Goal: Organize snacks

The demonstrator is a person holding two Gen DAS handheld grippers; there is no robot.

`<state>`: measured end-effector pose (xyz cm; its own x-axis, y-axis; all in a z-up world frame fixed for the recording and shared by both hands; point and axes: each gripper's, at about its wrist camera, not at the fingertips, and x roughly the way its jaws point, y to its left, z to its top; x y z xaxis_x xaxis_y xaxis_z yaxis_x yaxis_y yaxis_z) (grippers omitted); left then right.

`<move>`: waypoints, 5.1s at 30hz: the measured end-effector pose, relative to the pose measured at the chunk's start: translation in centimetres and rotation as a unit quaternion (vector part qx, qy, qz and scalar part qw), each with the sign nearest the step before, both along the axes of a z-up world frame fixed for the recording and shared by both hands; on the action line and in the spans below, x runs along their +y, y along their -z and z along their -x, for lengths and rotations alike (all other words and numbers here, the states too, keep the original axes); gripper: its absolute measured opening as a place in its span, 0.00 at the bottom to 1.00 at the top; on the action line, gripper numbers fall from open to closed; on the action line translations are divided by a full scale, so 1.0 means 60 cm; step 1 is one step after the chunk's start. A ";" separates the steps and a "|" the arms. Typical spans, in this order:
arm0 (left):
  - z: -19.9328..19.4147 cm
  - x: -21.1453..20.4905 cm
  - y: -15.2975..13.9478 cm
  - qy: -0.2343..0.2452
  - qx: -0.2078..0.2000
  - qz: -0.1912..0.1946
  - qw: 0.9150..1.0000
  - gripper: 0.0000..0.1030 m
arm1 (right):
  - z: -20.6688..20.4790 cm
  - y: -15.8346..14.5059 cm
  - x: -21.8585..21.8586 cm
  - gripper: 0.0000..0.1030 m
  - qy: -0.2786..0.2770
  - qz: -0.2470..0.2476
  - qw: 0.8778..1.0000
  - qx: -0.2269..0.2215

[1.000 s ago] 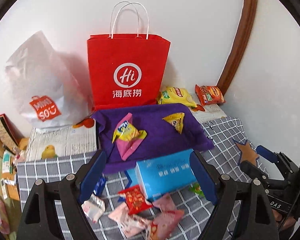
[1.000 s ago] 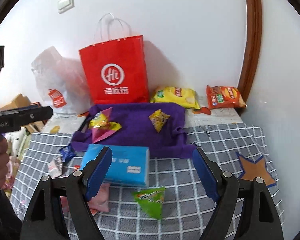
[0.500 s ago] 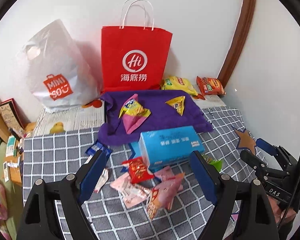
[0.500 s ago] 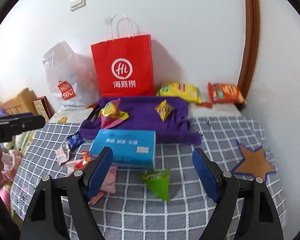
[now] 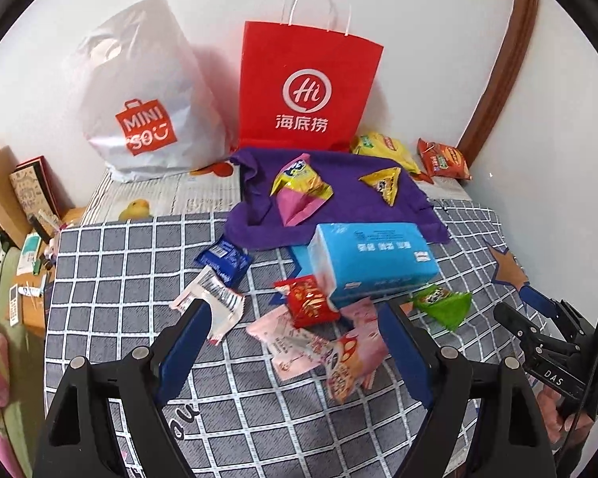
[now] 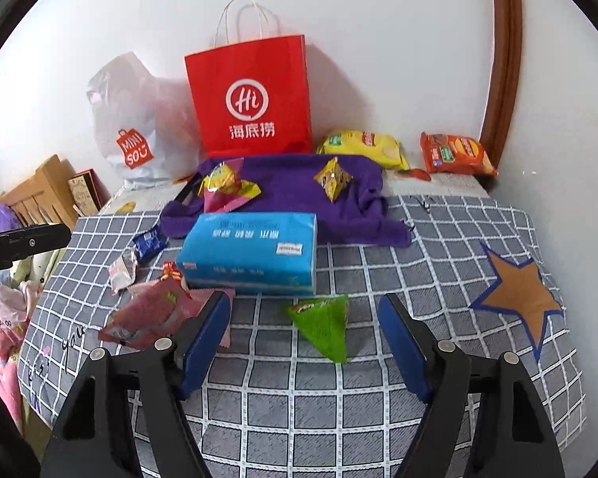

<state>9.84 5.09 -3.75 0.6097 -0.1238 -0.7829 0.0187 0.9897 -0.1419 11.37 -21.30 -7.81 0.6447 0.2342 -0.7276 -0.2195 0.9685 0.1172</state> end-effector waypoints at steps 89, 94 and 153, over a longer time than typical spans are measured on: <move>-0.171 0.082 0.235 -0.029 0.073 -0.045 0.996 0.78 | -0.082 0.151 0.015 0.47 -0.052 -0.002 0.998 0.028; -0.163 0.082 0.229 -0.017 0.065 -0.041 0.997 0.66 | -0.088 0.165 0.021 0.46 -0.055 0.002 0.998 0.040; -0.108 -0.065 -0.012 0.072 -0.013 0.096 0.993 0.58 | -0.103 -0.025 0.020 0.35 -0.042 -0.016 0.999 -0.024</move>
<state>16.34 1.19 -3.04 0.5947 -0.3575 -0.7201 0.1648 0.9309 -0.3260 17.54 -20.10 -6.31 0.6558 0.3119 -0.6875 -0.3063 0.9423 0.1353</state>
